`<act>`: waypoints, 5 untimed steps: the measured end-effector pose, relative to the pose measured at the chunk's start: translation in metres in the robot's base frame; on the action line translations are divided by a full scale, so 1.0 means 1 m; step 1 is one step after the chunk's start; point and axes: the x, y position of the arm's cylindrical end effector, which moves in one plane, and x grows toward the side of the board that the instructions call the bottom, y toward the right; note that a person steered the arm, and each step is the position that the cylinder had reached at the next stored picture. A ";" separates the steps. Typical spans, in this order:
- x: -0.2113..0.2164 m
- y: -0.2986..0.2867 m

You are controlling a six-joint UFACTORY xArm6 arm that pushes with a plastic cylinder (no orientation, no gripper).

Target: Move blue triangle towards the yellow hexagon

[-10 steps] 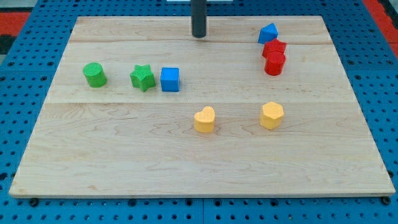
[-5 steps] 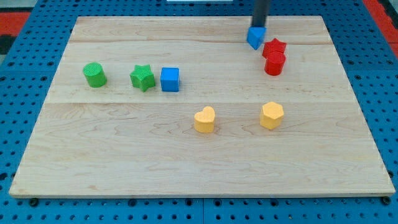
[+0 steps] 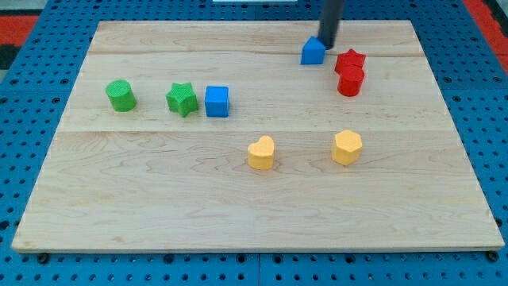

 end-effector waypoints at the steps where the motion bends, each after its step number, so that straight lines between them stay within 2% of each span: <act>1: 0.011 -0.028; 2: -0.004 -0.033; 3: -0.006 -0.064; 5: 0.011 -0.038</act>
